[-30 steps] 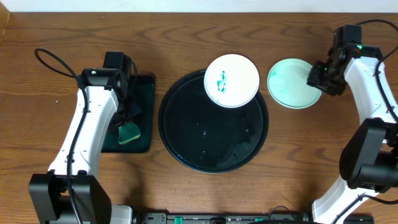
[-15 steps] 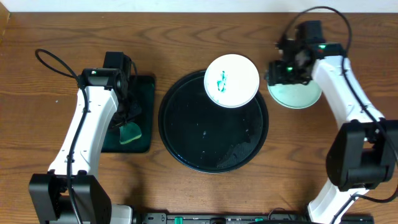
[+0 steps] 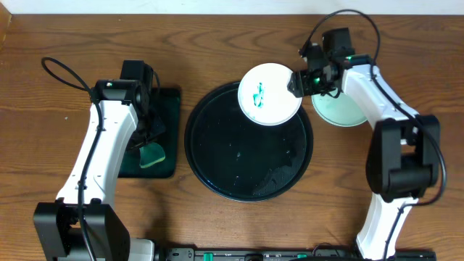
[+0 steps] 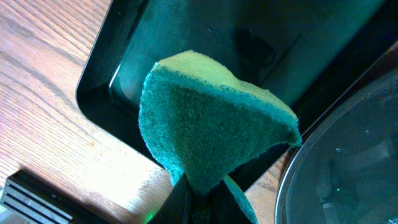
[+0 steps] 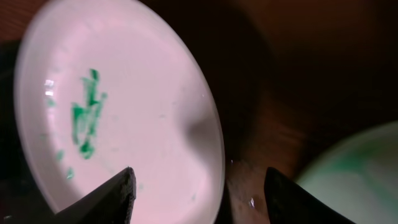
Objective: Clean dirty plates on tray and stack at the side
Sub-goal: 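Move the right gripper back and grip the rim of the last plate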
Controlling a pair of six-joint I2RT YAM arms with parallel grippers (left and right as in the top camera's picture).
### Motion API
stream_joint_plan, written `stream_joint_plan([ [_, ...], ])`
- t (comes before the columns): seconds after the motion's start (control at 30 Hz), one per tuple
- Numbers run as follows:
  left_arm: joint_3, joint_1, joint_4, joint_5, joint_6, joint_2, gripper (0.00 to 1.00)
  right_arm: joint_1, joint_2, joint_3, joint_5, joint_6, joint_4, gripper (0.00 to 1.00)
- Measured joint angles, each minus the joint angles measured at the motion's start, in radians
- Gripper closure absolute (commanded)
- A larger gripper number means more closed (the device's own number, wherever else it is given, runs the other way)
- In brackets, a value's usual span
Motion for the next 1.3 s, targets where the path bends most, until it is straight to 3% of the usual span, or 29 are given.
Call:
stream_joint_plan([
  [0.1,-0.004,0.0,0.002,0.0,0.0,0.0,0.93,0.001,0.037,0.0,-0.011,0.0,0.014,0.53],
  [0.33,-0.007,0.0,0.008,0.0,0.002,0.0,0.93,0.005,0.053,-0.002,-0.031,0.029,0.029,0.99],
  [0.73,-0.007,0.0,0.008,0.0,0.003,0.0,0.93,0.015,0.051,-0.002,-0.039,0.045,-0.019,0.99],
  [1.13,-0.007,0.0,0.006,0.0,0.003,0.0,0.93,0.12,-0.079,-0.002,0.001,0.106,-0.229,0.99],
  [1.3,-0.007,-0.009,0.016,0.031,0.019,0.0,0.93,0.167,-0.072,-0.056,0.018,0.133,-0.206,0.99],
])
